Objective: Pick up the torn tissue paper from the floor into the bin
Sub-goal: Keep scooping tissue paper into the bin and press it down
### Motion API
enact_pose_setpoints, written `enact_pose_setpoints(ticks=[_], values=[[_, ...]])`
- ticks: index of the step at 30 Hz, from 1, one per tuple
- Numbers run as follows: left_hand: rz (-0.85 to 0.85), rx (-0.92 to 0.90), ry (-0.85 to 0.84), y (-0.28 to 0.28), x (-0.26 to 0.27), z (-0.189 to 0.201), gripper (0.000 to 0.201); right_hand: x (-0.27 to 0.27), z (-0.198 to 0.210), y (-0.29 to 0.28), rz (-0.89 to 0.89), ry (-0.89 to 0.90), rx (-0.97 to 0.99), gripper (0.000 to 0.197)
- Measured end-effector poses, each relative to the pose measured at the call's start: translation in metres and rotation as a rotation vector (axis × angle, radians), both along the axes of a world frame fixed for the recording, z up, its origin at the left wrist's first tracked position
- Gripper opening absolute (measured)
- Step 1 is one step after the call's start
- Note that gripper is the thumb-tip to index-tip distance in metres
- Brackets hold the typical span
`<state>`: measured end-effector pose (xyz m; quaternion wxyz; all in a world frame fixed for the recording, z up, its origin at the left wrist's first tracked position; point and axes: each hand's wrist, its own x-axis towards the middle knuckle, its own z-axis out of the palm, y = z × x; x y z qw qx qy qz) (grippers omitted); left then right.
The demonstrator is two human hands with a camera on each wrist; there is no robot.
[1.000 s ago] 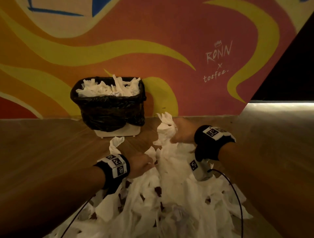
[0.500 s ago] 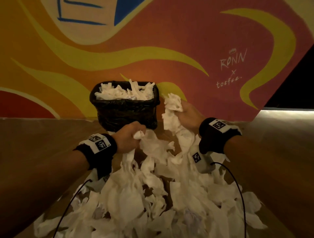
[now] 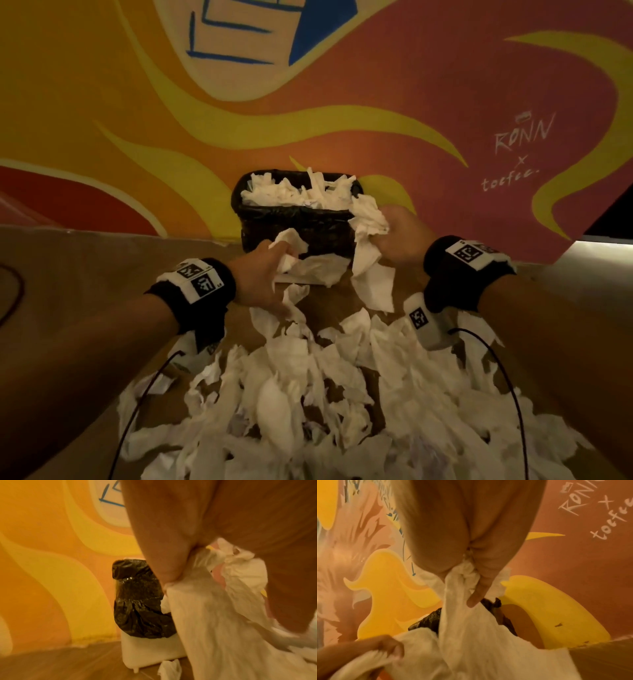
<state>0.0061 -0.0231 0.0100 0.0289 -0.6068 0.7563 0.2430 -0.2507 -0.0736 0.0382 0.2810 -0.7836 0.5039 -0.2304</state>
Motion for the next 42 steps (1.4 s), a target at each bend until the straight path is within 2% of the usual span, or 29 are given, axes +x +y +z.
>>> enact_pose_setpoints(ticks=[2,4,6,9,13,15,18,19,20,23,24,27,28,29,30,32,34,35,38,40,42], values=[[-0.070,0.054,-0.149,0.004,0.006,-0.002,0.101,0.002,0.004,-0.004,-0.009,-0.073,0.000,0.021],[-0.100,0.065,-0.296,0.006,0.010,-0.005,0.101,0.003,0.007,-0.008,-0.011,-0.135,0.024,0.022],[-0.101,0.069,-0.378,0.007,0.012,-0.003,0.085,0.004,0.009,-0.011,-0.041,-0.186,0.036,0.032],[-0.140,0.017,-0.433,0.008,0.015,0.004,0.054,0.007,0.009,-0.012,-0.061,-0.215,0.022,0.024],[-0.175,-0.054,-0.438,0.004,0.021,0.006,0.038,0.009,0.005,-0.013,-0.064,-0.156,0.029,0.036],[-0.161,-0.063,-0.389,0.004,0.022,0.009,0.039,0.012,0.006,-0.011,-0.073,-0.145,0.038,0.039],[-0.041,-0.044,-0.197,0.005,0.024,0.012,0.069,0.016,0.010,-0.010,-0.086,-0.160,0.064,0.038],[-0.001,-0.041,-0.137,0.006,0.024,0.013,0.072,0.017,0.012,-0.010,-0.098,-0.179,0.087,0.035],[0.021,-0.053,-0.093,0.007,0.024,0.015,0.064,0.017,0.013,-0.011,-0.102,-0.202,0.109,0.032],[0.041,-0.132,0.028,0.006,0.028,0.013,0.010,0.019,0.014,-0.012,-0.085,-0.242,0.125,0.021],[0.054,-0.147,0.084,0.006,0.029,0.014,0.008,0.020,0.015,-0.012,-0.084,-0.264,0.121,0.019],[0.092,-0.107,0.171,0.003,0.036,0.013,0.045,0.023,0.014,-0.014,-0.108,-0.359,0.142,0.024],[0.092,-0.095,0.175,0.004,0.036,0.016,0.060,0.025,0.014,-0.015,-0.120,-0.395,0.152,0.022],[0.091,-0.102,0.161,0.003,0.038,0.017,0.067,0.026,0.015,-0.015,-0.128,-0.416,0.158,0.017],[0.098,-0.126,0.129,0.004,0.038,0.020,0.065,0.026,0.016,-0.017,-0.126,-0.410,0.144,0.012],[0.104,-0.210,0.057,0.003,0.040,0.023,0.048,0.026,0.021,-0.017,-0.092,-0.323,0.061,0.021],[0.078,-0.292,0.082,0.001,0.041,0.023,0.018,0.026,0.025,-0.019,-0.095,-0.225,-0.044,0.027],[0.059,-0.323,0.139,0.000,0.043,0.023,0.003,0.027,0.027,-0.020,-0.109,-0.213,-0.078,0.023],[0.053,-0.319,0.350,-0.006,0.046,0.030,0.034,0.033,0.032,-0.029,-0.147,-0.298,-0.119,0.015],[0.063,-0.338,0.419,-0.015,0.046,0.035,0.060,0.040,0.036,-0.034,-0.169,-0.378,-0.144,0.013],[0.155,-0.397,0.565,-0.026,0.044,0.041,0.064,0.048,0.044,-0.036,-0.189,-0.454,-0.155,0.018]])
